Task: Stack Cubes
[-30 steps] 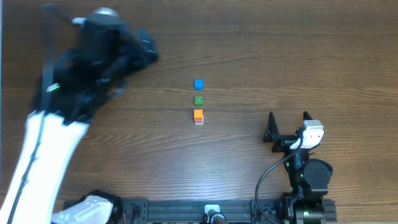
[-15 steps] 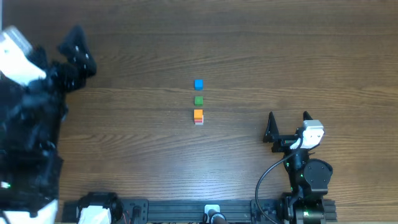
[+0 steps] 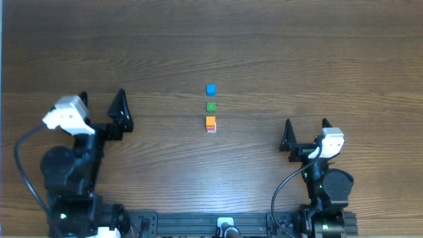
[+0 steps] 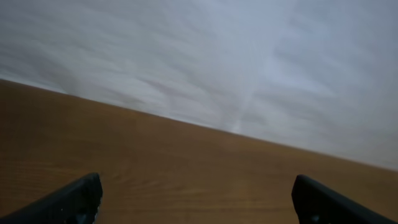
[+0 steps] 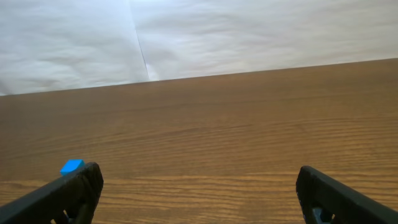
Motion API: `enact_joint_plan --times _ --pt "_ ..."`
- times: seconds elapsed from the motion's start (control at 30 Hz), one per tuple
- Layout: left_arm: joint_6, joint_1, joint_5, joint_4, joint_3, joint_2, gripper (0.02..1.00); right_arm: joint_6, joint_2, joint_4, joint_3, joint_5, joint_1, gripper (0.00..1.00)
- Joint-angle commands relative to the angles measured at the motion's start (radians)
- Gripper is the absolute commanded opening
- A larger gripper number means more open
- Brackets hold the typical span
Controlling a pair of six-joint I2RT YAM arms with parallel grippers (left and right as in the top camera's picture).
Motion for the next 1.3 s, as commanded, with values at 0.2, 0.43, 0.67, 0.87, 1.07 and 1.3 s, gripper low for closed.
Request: enact_joint_plan --times 0.2,0.43,0.67,0.87,1.07,1.3 --pt "0.079 0.034 0.037 0.059 -0.193 -0.177 0.996 0.005 -0.001 -0.003 -0.005 -0.011 -0.001 0.993" --pt "0.079 0.034 0.082 0.058 -0.279 -0.272 0.996 0.005 -0.001 -0.003 -0.005 -0.011 -0.001 0.993" --pt "0.158 0.034 0.177 0.058 -0.356 -0.341 0.998 0.005 -0.001 -0.003 -0.005 -0.011 -0.001 0.991" --pt "0.184 0.034 0.181 0.047 -0.393 -0.368 0.998 0.005 -0.001 -0.003 -0.005 -0.011 -0.001 0.991" --pt "0.209 0.034 0.173 0.058 -0.447 -0.420 0.998 0.005 -0.001 -0.003 -0.005 -0.011 -0.001 0.991" --pt "0.209 0.035 0.166 0.040 -0.448 -0.420 0.998 0.005 -0.001 -0.003 -0.005 -0.011 -0.001 0.993"
